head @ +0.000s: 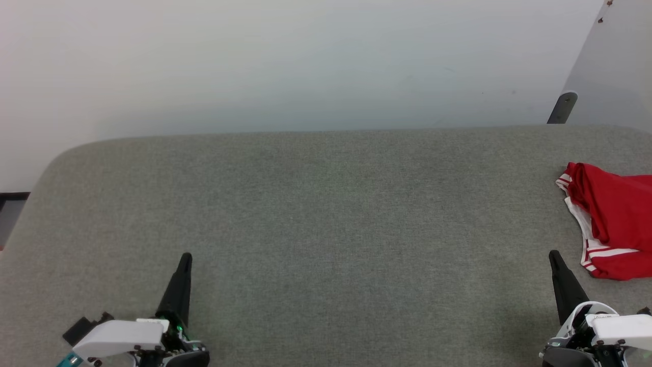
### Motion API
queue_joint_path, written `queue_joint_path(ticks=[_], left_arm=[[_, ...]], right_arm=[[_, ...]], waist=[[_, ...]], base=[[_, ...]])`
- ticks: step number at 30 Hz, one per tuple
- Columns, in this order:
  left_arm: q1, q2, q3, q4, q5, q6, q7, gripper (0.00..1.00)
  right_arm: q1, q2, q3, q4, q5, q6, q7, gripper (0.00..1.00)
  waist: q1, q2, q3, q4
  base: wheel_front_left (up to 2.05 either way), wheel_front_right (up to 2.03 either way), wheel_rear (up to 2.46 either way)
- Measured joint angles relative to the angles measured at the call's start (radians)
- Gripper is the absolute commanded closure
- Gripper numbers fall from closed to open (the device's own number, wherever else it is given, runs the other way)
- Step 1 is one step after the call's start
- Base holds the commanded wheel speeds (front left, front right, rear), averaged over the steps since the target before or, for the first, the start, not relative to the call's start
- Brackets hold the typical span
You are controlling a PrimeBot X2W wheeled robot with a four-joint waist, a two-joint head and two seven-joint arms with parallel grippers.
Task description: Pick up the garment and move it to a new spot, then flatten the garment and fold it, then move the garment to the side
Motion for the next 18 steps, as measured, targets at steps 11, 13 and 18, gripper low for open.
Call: queue_joint_path(ticks=[11, 13, 18], left_arm=[[-0.004, -0.007, 0.004, -0.001, -0.031, 0.0, 0.01, 1.0], [-0.004, -0.007, 0.004, -0.001, -0.031, 0.0, 0.01, 1.0], [-0.004, -0.007, 0.004, -0.001, -0.031, 0.0, 0.01, 1.0]], right_arm=[[-0.01, 0.001, -0.002, -0.002, 0.043, 0.0, 0.009, 1.0], [-0.01, 0.001, -0.003, -0.002, 0.043, 0.0, 0.009, 1.0], [-0.01, 0.001, -0.003, -0.002, 0.043, 0.0, 0.009, 1.0]], waist=[[0.0, 0.0, 0.004, -0.002], [0.0, 0.0, 0.004, -0.002], [0.0, 0.0, 0.004, -0.002]], base=[[0.0, 0.0, 0.0], [0.0, 0.0, 0.0], [0.0, 0.0, 0.0]])
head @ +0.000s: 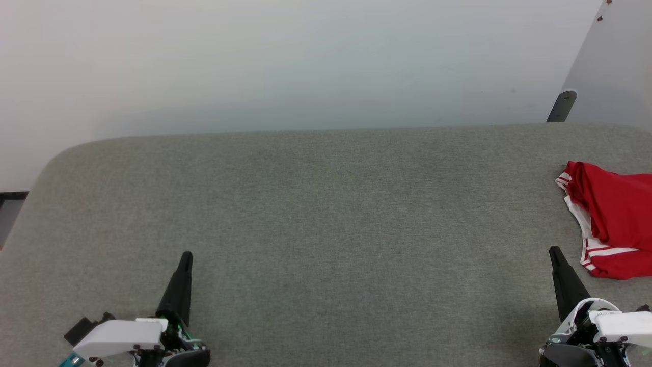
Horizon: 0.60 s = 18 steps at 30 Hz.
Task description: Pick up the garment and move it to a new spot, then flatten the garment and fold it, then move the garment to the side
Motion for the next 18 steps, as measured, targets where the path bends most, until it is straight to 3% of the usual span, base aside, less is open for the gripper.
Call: queue_joint_path(ticks=[18], left_arm=[[0.0, 0.0, 0.0, 0.0, 0.0, 0.0, 0.0, 1.0]], right_arm=[[0.0, 0.0, 0.0, 0.0, 0.0, 0.0, 0.0, 1.0]], waist=[[0.0, 0.0, 0.0, 0.0]], base=[[0.0, 0.0, 0.0]])
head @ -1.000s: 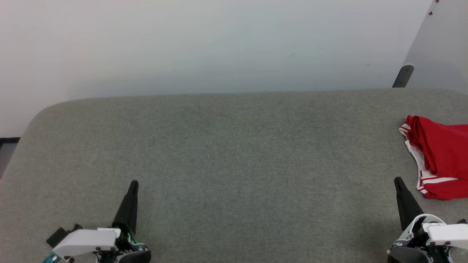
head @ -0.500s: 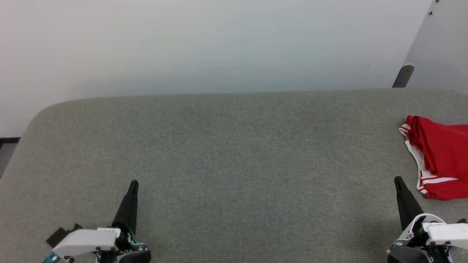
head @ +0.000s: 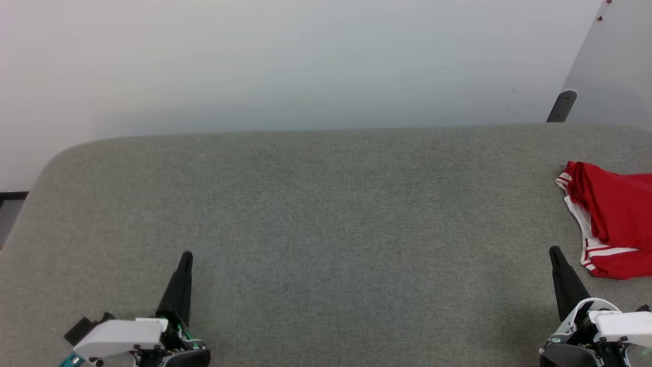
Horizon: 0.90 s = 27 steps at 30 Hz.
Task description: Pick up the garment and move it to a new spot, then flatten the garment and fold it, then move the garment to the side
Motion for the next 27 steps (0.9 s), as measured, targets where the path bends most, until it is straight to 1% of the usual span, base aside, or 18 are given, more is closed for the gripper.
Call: queue_joint_path(ticks=[27], left_arm=[[0.0, 0.0, 0.0, 0.0, 0.0, 0.0, 0.0, 1.0]], right_arm=[[0.0, 0.0, 0.0, 0.0, 0.0, 0.0, 0.0, 1.0]], waist=[[0.0, 0.0, 0.0, 0.0]], base=[[0.0, 0.0, 0.0]])
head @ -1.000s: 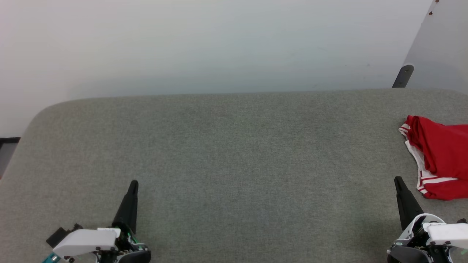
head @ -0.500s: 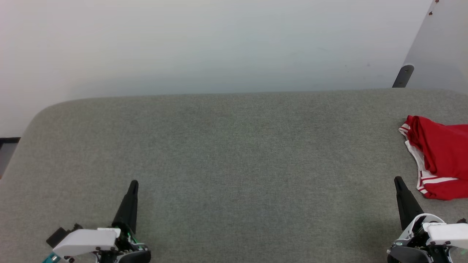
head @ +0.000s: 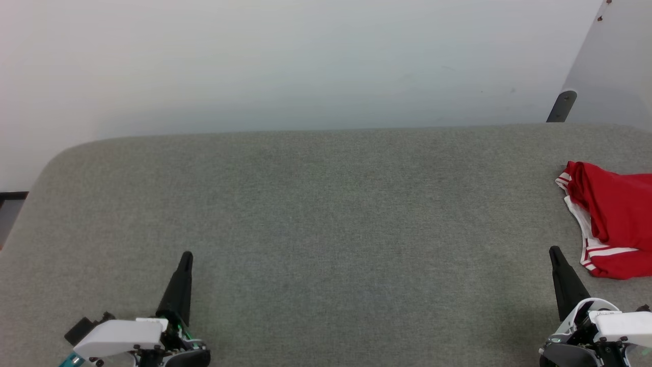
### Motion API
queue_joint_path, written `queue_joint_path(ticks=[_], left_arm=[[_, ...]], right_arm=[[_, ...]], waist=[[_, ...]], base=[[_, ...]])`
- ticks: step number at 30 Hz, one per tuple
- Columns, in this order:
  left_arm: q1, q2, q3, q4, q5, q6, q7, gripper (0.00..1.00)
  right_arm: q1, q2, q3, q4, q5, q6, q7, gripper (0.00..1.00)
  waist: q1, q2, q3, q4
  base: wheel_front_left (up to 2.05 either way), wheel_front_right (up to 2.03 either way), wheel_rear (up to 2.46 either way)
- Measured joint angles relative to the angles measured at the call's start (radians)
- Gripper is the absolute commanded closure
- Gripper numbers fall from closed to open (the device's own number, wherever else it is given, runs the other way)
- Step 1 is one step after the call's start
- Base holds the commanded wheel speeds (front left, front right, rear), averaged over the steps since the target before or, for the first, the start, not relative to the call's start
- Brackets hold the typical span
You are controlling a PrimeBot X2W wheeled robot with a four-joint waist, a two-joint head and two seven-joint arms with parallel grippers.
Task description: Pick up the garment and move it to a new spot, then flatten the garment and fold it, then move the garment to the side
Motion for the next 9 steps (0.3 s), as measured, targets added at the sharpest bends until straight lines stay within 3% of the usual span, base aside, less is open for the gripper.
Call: queue_joint_path(ticks=[9], left_arm=[[0.0, 0.0, 0.0, 0.0, 0.0, 0.0, 0.0, 1.0]], right_arm=[[0.0, 0.0, 0.0, 0.0, 0.0, 0.0, 0.0, 1.0]], waist=[[0.0, 0.0001, 0.0, 0.0]], base=[[0.0, 0.0, 0.0]])
